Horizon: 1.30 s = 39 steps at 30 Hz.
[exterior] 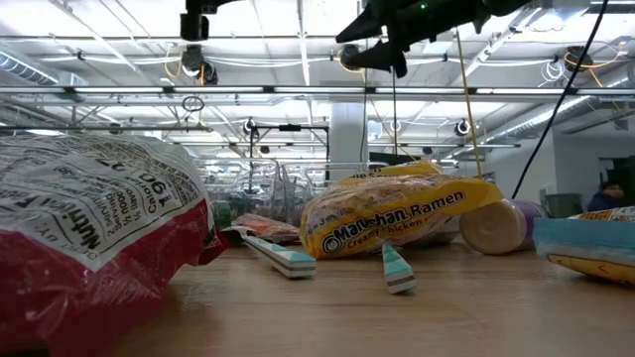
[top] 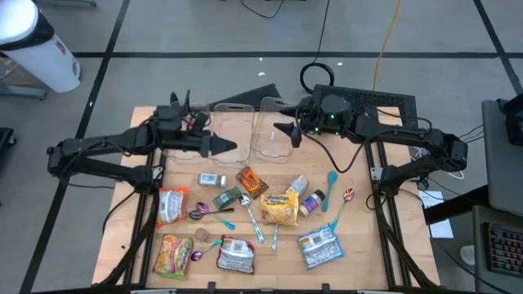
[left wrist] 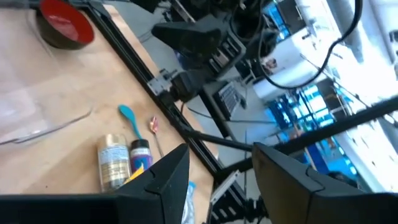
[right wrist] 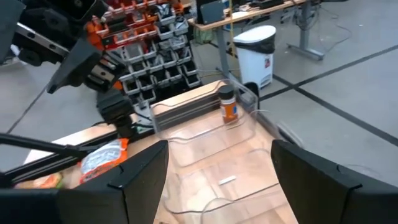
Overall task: Pick & Place Food Item
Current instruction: Adjust the white spice bottle on the table
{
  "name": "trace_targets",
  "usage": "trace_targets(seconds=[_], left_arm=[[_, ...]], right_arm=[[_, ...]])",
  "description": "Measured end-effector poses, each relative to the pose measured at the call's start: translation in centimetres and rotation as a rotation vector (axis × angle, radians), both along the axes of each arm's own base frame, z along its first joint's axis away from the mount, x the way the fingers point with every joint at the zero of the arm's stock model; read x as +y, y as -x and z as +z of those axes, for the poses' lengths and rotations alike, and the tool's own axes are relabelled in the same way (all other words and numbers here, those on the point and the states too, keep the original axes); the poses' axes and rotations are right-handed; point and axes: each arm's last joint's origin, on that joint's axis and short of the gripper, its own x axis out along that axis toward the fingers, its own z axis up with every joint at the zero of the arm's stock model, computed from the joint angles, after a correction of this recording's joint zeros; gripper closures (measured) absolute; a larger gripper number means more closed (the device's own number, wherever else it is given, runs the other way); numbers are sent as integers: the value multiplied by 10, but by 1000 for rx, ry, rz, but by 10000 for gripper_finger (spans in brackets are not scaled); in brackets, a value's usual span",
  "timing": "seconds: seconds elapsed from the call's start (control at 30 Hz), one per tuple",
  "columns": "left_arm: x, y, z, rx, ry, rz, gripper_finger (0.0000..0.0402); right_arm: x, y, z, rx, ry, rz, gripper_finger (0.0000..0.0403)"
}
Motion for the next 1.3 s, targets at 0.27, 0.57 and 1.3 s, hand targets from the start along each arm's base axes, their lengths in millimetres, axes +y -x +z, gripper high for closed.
trace_targets(seconds=[0.27,0.57,1.3], left_arm=[[-2,-1,1,-9,-84,6,231],[-11,-1,1,-12,-204,-65,231],[-80,44,-43,532,-384,-299,231]], right_arm=[[14,-5,1,-6,1,50,124],[30,-10,16,-190,-77,89,124],[88,-18,27,-333,-222,120,124]])
